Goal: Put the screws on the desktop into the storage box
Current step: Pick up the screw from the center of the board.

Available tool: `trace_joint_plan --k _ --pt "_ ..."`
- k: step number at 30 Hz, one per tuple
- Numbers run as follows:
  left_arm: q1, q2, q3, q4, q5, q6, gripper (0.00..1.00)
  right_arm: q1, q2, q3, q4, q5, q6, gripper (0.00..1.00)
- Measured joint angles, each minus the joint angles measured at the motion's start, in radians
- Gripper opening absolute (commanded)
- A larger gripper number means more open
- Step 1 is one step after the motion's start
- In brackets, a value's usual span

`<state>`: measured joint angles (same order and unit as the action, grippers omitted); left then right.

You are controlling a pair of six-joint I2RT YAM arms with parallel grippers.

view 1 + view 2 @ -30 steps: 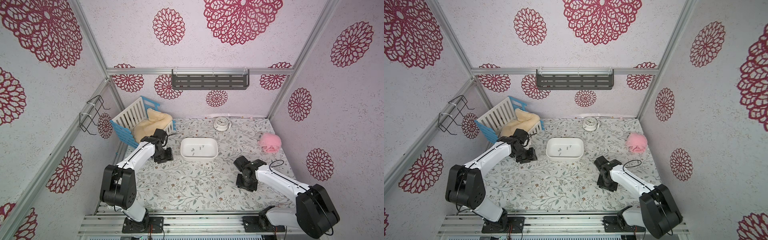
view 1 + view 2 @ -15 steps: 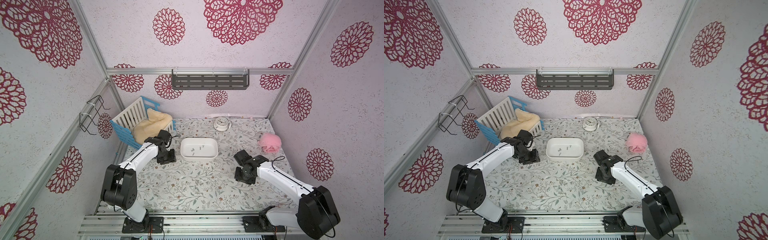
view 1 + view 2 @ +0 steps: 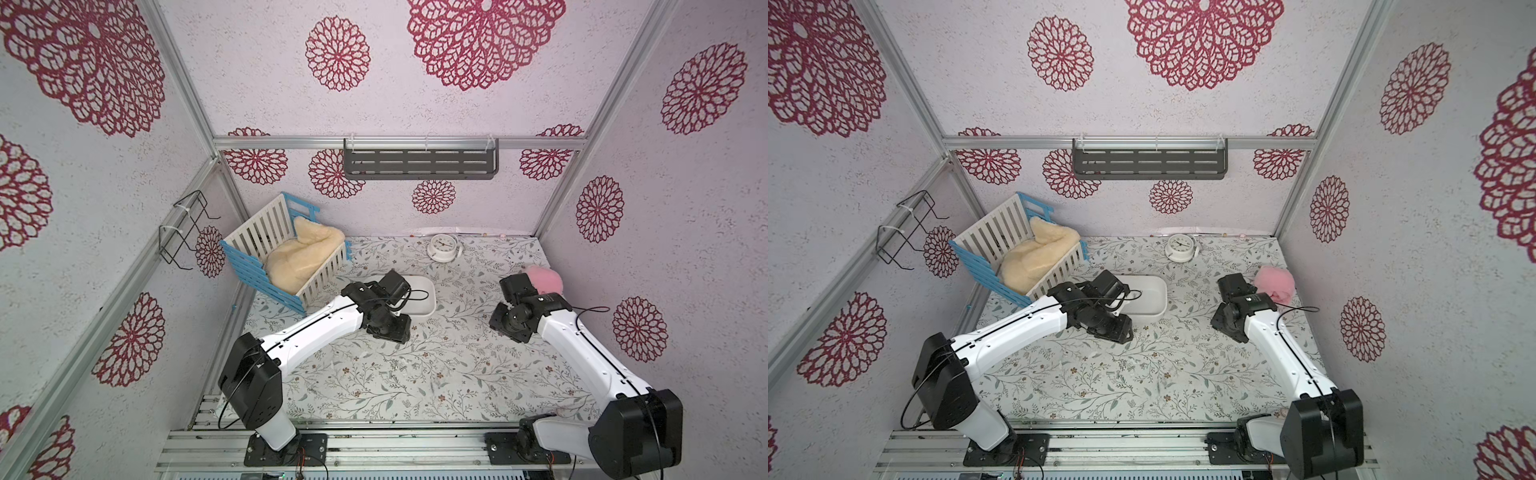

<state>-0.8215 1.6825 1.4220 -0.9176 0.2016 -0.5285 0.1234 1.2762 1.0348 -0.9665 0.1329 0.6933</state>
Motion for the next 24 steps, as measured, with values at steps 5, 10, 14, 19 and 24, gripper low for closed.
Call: trace_joint_plan --k 5,10,14,19,24 --pt "-0.121 0.126 0.101 -0.003 -0.002 0.005 0.50 -0.111 0.001 0.021 0.022 -0.024 -0.043 0.43" --pt "-0.231 0.243 0.227 -0.005 -0.001 0.032 0.53 -0.183 0.008 0.050 0.043 -0.053 -0.083 0.44" --pt "-0.291 0.323 0.319 -0.002 0.000 0.072 0.55 -0.228 0.012 0.064 0.048 -0.074 -0.108 0.43" --pt "-0.338 0.408 0.396 -0.009 -0.005 0.137 0.55 -0.266 0.014 0.069 0.054 -0.090 -0.132 0.43" --pt "-0.365 0.484 0.458 -0.014 -0.013 0.223 0.56 -0.286 0.020 0.069 0.062 -0.107 -0.146 0.43"
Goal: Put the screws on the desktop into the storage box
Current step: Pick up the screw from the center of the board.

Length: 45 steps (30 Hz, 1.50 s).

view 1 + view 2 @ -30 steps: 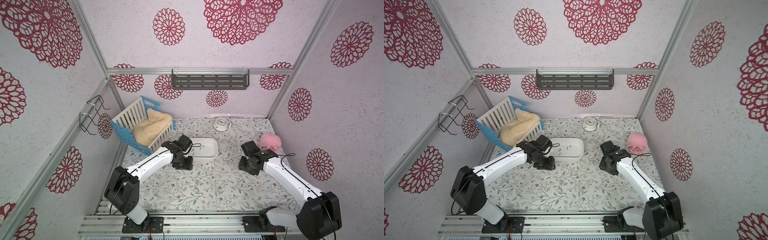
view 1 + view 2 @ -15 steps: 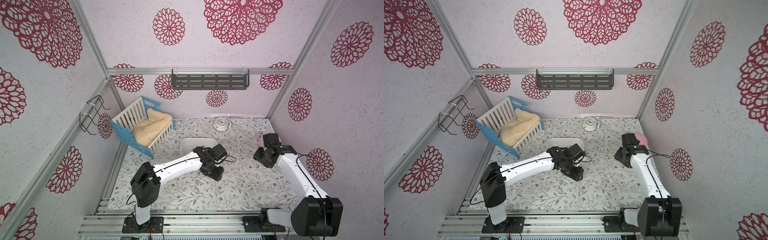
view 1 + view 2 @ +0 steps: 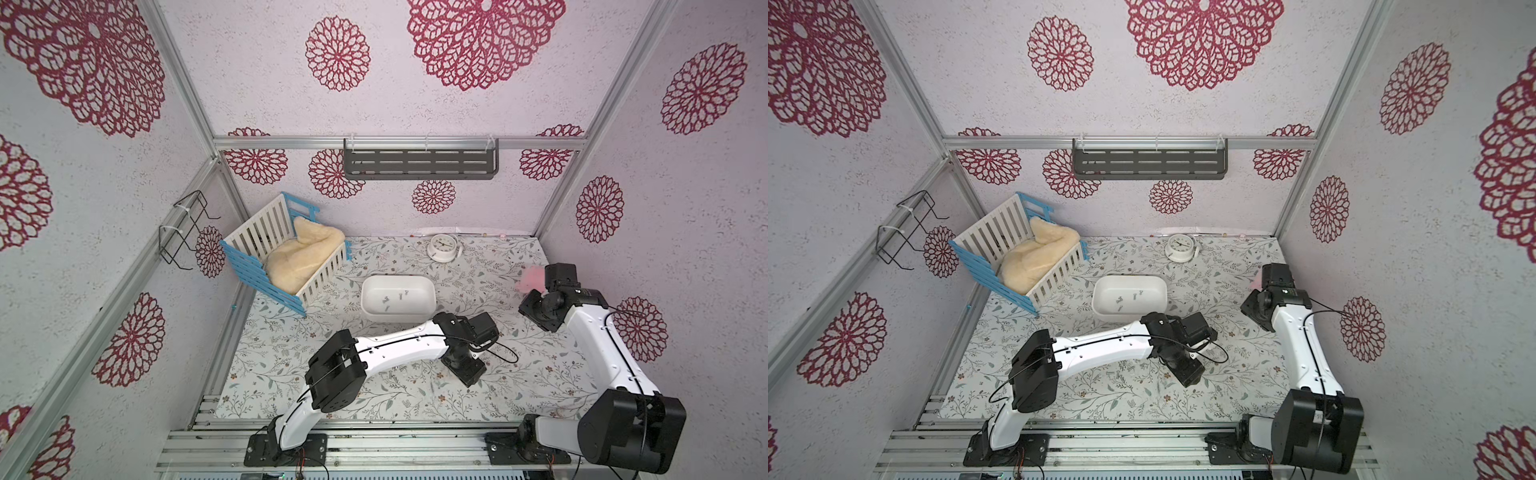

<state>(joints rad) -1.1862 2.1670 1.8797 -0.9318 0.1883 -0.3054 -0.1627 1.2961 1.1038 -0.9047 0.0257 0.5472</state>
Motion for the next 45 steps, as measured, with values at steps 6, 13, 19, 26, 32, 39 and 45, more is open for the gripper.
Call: trace_joint_plan --k 6,13,19,26,32,39,45 --pt "-0.011 0.069 0.067 0.008 0.001 0.110 0.57 -0.003 0.006 0.000 0.005 -0.017 -0.014 0.43" --pt "-0.044 0.162 0.183 0.022 0.002 0.187 0.55 -0.006 0.007 0.000 0.006 -0.024 -0.019 0.43" --pt "-0.057 0.248 0.244 0.023 -0.001 0.205 0.53 -0.010 0.008 0.000 0.006 -0.028 -0.025 0.43" --pt "-0.060 0.322 0.311 0.022 -0.018 0.201 0.53 -0.012 0.008 0.000 0.006 -0.033 -0.033 0.43" --pt "-0.064 0.347 0.346 0.023 -0.018 0.188 0.53 -0.014 0.008 0.000 0.006 -0.035 -0.035 0.42" --pt "-0.070 0.354 0.353 0.022 -0.018 0.175 0.52 -0.016 0.008 0.000 0.006 -0.043 -0.040 0.42" --pt "-0.081 0.383 0.388 0.023 -0.018 0.166 0.52 -0.016 0.008 0.000 0.006 -0.047 -0.040 0.41"
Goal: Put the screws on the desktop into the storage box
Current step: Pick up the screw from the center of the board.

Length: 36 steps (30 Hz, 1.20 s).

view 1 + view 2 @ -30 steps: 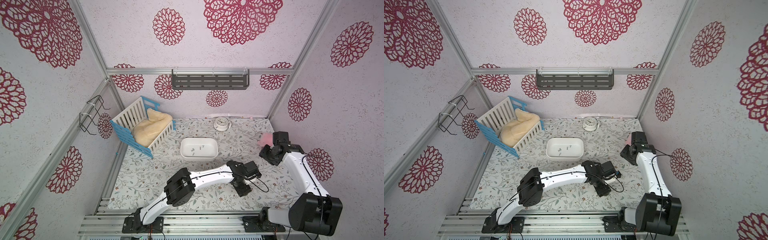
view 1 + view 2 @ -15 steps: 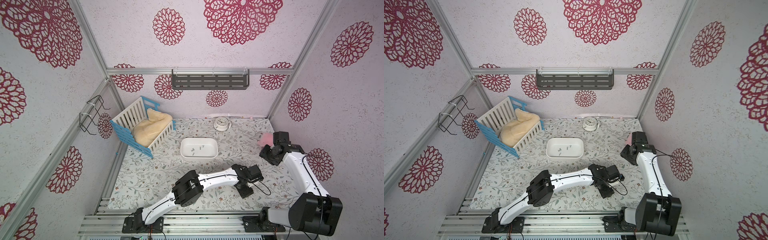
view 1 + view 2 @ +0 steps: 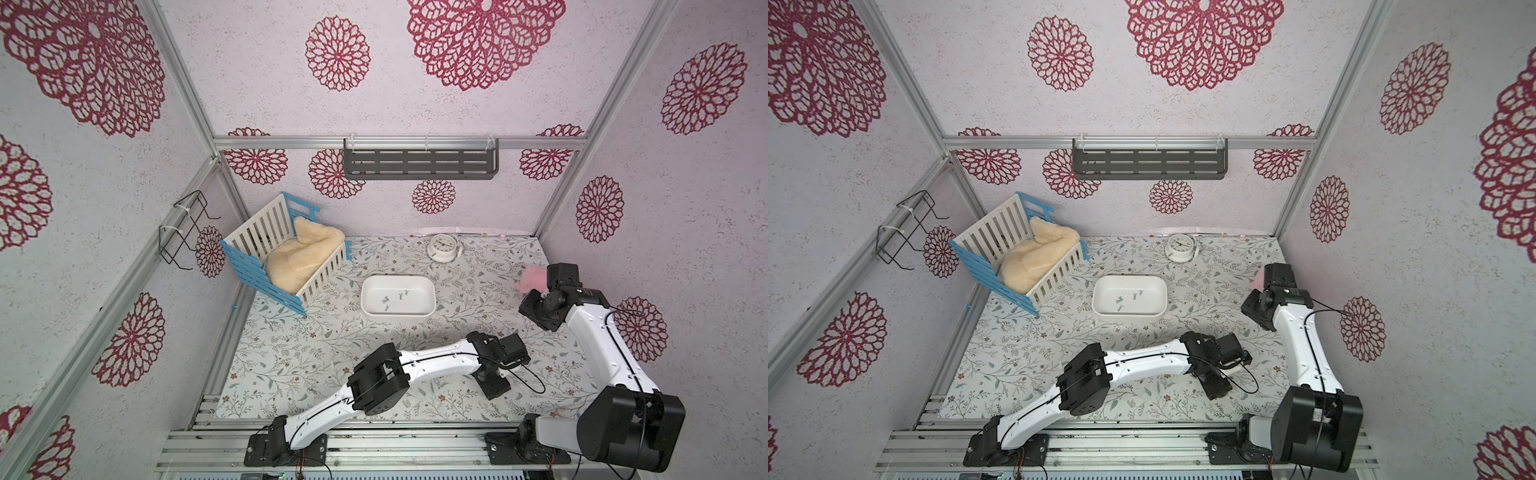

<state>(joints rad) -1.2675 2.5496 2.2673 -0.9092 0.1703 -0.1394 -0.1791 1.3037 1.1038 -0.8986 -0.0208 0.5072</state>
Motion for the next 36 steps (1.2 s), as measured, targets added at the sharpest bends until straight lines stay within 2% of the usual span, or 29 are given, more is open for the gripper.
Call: trace_joint_plan --k 11,22,36 --pt "-0.010 0.027 0.033 0.007 -0.029 -0.004 0.50 0.000 0.000 0.000 0.007 -0.004 0.000 0.40" --pt "-0.011 0.032 0.035 0.009 -0.062 -0.002 0.41 0.000 0.000 -0.012 0.021 -0.012 0.000 0.38" --pt "-0.012 0.002 -0.029 0.048 -0.075 -0.007 0.31 0.000 0.000 -0.012 0.026 -0.028 0.000 0.37"
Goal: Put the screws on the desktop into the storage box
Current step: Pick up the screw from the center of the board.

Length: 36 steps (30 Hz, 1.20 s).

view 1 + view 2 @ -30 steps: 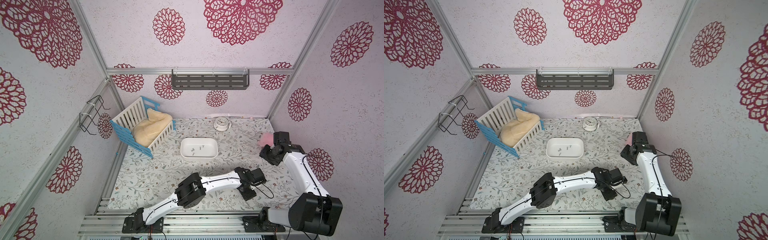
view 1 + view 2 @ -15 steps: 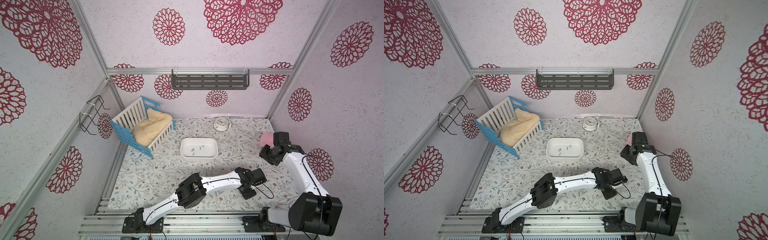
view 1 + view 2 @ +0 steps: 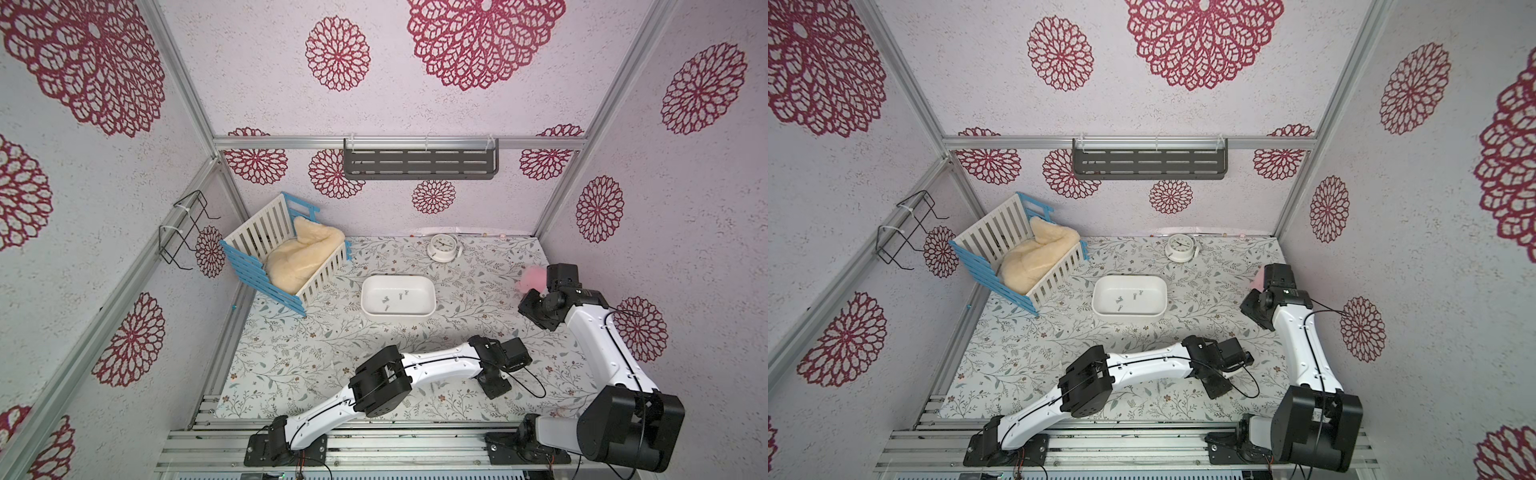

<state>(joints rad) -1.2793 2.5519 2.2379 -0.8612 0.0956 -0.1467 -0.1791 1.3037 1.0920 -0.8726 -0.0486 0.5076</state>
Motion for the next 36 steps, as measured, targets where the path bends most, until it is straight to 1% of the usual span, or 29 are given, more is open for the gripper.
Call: trace_joint_plan --k 4,9,14,24,30,36 --pt "-0.004 -0.010 -0.018 0.004 -0.002 -0.005 0.29 0.000 0.000 0.000 0.000 -0.002 0.000 0.36" --pt "-0.007 -0.014 -0.023 0.002 -0.002 -0.011 0.24 0.000 0.000 0.000 0.003 -0.002 0.000 0.36" --pt "-0.008 -0.014 -0.023 0.001 -0.004 -0.017 0.21 0.000 0.000 0.000 0.004 -0.002 0.000 0.35" --pt "-0.012 -0.020 -0.033 0.004 -0.028 -0.023 0.20 0.000 0.000 0.000 0.005 -0.003 0.000 0.34" --pt "-0.014 -0.060 -0.097 0.006 -0.061 -0.024 0.20 0.000 0.000 0.000 0.005 -0.006 0.000 0.32" --pt "-0.007 -0.125 -0.192 -0.023 -0.116 -0.030 0.20 0.000 0.000 0.000 0.005 -0.010 0.000 0.32"
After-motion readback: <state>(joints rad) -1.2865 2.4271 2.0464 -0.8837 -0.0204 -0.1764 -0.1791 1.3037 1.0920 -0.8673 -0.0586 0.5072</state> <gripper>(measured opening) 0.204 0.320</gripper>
